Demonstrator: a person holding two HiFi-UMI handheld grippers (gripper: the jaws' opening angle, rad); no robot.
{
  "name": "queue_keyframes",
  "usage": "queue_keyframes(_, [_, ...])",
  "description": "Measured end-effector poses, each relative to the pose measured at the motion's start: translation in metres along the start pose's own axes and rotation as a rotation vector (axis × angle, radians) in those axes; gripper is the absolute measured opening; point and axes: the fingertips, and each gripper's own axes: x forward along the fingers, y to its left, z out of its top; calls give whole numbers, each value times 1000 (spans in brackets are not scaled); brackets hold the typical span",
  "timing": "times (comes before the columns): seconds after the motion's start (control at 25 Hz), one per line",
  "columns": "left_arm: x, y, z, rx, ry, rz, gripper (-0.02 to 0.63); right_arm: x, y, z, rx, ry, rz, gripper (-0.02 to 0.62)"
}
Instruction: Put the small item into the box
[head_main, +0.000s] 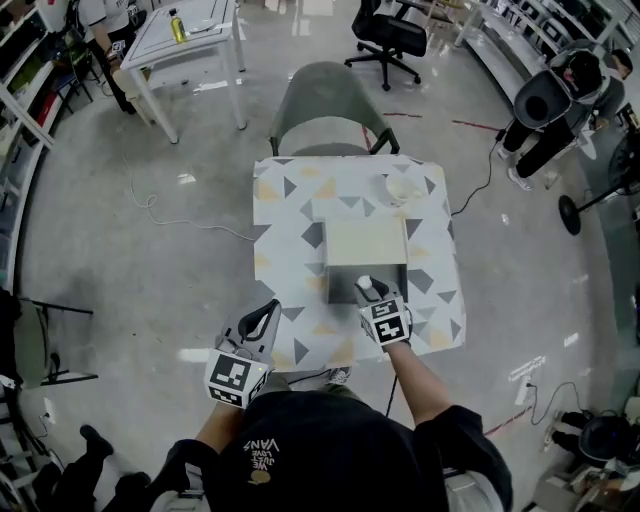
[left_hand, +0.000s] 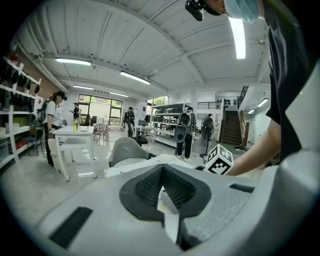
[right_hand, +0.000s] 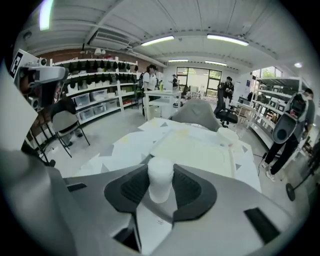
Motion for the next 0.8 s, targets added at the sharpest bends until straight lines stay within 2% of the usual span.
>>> queue_keyframes(0.44, [-28, 24, -29, -86, 46, 101, 6, 55, 15, -21, -117, 205, 57, 135])
queue_keyframes(0.8, [-45, 40, -34, -109, 22, 176, 6, 77, 20, -31, -123, 305, 96, 138])
